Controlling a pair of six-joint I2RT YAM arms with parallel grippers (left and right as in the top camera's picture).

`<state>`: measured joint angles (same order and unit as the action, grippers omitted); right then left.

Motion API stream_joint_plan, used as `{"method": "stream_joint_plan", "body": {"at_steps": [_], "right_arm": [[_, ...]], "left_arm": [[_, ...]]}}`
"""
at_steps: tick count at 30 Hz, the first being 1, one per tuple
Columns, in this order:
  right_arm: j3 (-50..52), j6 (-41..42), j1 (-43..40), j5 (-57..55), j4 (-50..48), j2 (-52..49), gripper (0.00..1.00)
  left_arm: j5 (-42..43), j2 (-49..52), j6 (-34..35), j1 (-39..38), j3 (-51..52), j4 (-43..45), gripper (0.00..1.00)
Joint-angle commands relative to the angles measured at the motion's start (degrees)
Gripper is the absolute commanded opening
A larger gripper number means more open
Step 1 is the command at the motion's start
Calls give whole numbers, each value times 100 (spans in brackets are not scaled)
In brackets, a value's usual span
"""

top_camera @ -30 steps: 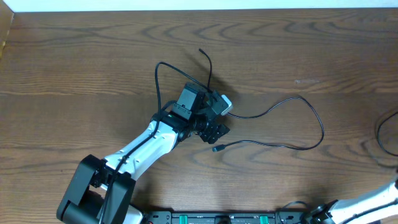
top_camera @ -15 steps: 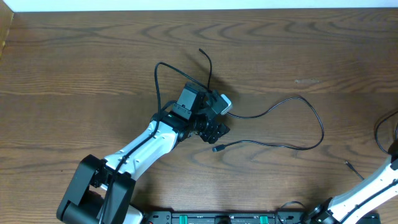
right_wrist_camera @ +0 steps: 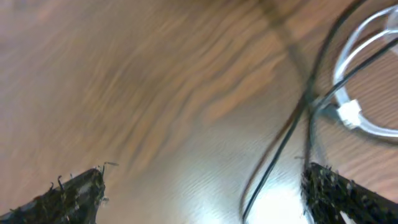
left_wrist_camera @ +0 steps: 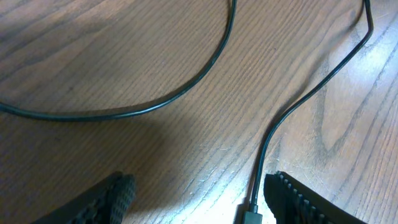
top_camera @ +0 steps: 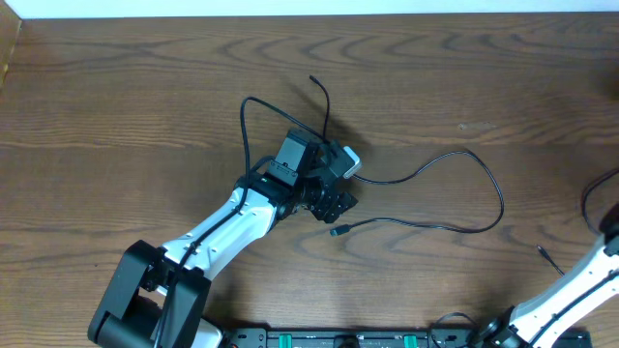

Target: Untangle cables

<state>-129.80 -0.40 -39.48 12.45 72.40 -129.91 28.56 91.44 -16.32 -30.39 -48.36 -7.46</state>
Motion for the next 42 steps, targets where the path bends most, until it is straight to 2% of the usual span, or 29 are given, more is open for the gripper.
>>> {"method": "stream_joint_plan", "body": {"at_steps": [1,3,6,10,11,15,18,21,24,30,35,42], "right_arm": [[-70,-118,522,-212,271,380,99],[-68,199,809,-496,625,380,99],[-57,479,1287,-599,1038,380,99],[-57,866,2002,-997,1102,380,99],[-57,933,2208,-1172,1121,380,99],[-57,951,2898,-1602,1207,380,99],[-57,669,3300,-1652,1270,387,99],[-59,293,3650,-1484,1469,396,99],[-39,243,3904,-1493,1681,396,98],[260,247,4393,-1556,1827,664,96],[1156,269,4903,-1987,1685,1346,96],[3746,245,5434,-2439,721,2929,99]], "left_arm": [[-175,33,52,9,-61,9,68],[-555,33,57,9,-61,9,63],[-1447,28,168,11,-63,55,62],[-2507,-98,590,70,-63,501,63],[-2758,-212,686,114,-63,673,63],[-3486,-955,1027,426,-66,1193,77],[-3742,-1718,1266,817,-66,1239,80],[-3794,-2505,1502,1340,-63,949,79],[-4264,-3110,1838,1808,-63,413,72],[-4513,-3733,1965,2433,-63,-667,72],[-4513,-3738,1963,2503,-63,-1036,72],[-4513,-3644,1902,2503,-63,-1073,73]]}}
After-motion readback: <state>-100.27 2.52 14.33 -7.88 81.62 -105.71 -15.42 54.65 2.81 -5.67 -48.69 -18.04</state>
